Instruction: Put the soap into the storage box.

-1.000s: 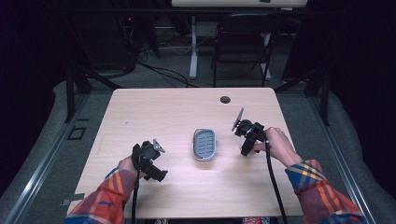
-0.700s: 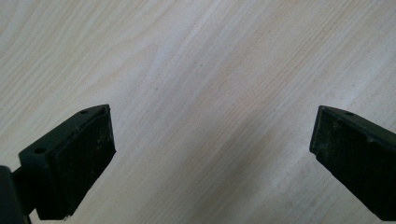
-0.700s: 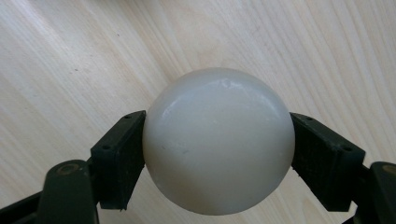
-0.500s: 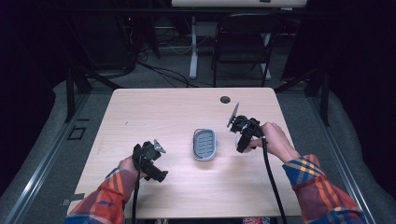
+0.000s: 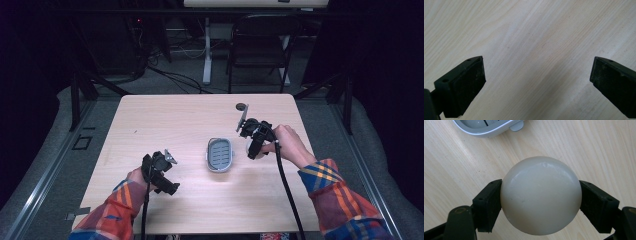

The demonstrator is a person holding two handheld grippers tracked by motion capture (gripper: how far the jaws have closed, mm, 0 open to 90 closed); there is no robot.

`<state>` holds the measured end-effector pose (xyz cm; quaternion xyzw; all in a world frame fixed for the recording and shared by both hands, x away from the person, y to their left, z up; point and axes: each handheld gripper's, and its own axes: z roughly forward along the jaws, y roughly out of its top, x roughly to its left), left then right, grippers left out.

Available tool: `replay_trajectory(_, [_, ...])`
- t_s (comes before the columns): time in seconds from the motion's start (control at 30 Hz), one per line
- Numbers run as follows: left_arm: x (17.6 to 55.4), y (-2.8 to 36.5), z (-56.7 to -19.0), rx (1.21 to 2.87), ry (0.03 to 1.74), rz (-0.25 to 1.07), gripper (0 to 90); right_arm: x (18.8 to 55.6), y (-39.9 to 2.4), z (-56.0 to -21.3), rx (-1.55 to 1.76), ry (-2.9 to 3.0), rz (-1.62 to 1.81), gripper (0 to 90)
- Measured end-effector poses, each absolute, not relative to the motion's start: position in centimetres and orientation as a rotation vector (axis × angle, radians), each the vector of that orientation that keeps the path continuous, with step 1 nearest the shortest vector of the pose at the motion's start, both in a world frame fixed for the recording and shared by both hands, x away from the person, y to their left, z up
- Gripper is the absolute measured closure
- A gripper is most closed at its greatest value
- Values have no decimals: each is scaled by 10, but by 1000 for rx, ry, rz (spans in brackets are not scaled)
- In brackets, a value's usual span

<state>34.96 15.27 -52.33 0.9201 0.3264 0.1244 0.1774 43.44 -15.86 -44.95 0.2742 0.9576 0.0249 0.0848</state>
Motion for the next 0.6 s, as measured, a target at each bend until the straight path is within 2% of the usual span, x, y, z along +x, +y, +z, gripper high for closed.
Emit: replay_trajectory(0.6, [351, 151, -525, 2611, 919, 351, 0, 439, -131, -443, 741, 2891, 58, 230])
